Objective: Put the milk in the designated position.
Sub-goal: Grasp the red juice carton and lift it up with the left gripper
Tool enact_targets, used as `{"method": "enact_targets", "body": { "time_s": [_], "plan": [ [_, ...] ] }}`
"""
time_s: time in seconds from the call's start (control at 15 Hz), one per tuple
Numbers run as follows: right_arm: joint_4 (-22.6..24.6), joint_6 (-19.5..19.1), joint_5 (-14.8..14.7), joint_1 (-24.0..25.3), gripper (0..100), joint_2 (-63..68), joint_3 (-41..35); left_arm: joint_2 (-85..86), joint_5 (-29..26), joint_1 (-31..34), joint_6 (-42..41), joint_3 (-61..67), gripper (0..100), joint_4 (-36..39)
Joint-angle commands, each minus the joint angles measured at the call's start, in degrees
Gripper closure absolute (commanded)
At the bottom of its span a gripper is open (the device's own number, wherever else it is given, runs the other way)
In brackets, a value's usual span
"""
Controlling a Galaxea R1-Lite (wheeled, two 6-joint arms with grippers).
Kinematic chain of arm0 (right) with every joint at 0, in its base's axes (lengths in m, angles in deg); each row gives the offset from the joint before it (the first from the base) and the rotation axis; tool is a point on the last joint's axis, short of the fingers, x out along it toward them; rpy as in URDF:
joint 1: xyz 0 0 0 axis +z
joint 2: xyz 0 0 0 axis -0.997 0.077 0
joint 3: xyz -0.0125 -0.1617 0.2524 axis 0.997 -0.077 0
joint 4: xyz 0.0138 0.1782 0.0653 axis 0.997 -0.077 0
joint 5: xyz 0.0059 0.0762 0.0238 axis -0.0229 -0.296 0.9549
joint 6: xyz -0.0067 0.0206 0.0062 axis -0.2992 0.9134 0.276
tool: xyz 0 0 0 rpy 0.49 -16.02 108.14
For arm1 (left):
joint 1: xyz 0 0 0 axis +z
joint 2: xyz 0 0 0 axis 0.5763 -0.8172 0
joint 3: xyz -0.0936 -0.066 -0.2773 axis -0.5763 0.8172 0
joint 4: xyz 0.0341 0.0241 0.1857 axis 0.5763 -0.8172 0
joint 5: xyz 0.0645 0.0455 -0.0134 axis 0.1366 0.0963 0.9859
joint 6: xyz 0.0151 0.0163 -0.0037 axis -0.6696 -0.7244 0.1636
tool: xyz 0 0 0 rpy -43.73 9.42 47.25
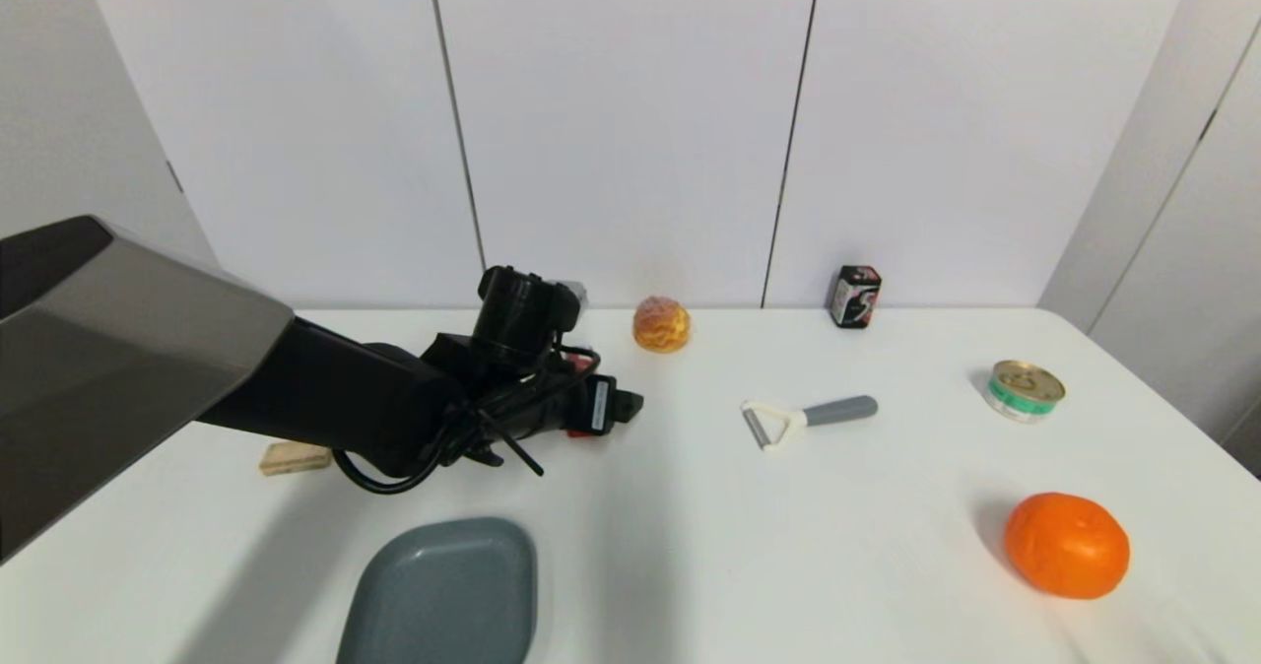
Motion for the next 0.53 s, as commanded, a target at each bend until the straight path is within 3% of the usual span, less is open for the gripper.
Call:
{"method": "enact_targets", "body": {
  "time_s": [0.07,0.13,0.53],
  "plan": [
    [0.00,0.08,-0.01,0.01,0,0.07,0.00,-0.92,-0.09,0.17,0.15,-0.21,0,-0.07],
    [0.00,0.08,-0.01,0.01,0,0.07,0.00,-1.01,-0.18,0.25,0.24,-0.21,100,-0.25],
    [-0.09,0.08,-0.01,0.01,0,0.07,0.00,-1.27,-0.18,1.57,-0.03,-0.91,100,-0.16]
  ]
}}
